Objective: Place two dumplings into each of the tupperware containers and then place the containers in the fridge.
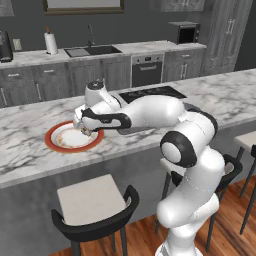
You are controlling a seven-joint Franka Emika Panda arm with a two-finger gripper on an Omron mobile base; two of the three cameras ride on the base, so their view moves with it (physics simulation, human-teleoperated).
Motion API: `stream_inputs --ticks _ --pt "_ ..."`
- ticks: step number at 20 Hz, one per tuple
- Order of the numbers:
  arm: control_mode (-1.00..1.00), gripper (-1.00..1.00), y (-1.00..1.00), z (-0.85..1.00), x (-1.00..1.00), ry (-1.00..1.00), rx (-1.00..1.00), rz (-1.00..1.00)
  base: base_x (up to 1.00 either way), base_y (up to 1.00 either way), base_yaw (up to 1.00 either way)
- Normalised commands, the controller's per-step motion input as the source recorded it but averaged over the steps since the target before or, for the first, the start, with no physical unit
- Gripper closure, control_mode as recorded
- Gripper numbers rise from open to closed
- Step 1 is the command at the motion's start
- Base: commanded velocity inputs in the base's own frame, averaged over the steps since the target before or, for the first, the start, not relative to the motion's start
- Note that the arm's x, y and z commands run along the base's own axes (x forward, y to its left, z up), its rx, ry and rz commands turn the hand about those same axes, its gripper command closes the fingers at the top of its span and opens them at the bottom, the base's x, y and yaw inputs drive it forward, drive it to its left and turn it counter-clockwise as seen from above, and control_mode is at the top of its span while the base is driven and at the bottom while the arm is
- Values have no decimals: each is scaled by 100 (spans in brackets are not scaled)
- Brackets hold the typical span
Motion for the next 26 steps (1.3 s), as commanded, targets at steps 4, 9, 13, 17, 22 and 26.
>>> stream_inputs --ticks 4,9,13,17,22,26 --pt "-100 -100 49 -46 62 4 0 0 0 0 0" --pt "-100 -100 26 -41 69 5 0 -3 0 0 0" --pt "-100 100 8 -46 47 7 0 -7 0 0 0" --pt "-100 100 1 -33 3 12 0 -11 0 0 0" --pt "-100 100 -51 4 -21 17 1 -27 0 0 0" --pt "-100 100 -89 74 -42 4 8 -32 0 0 0"
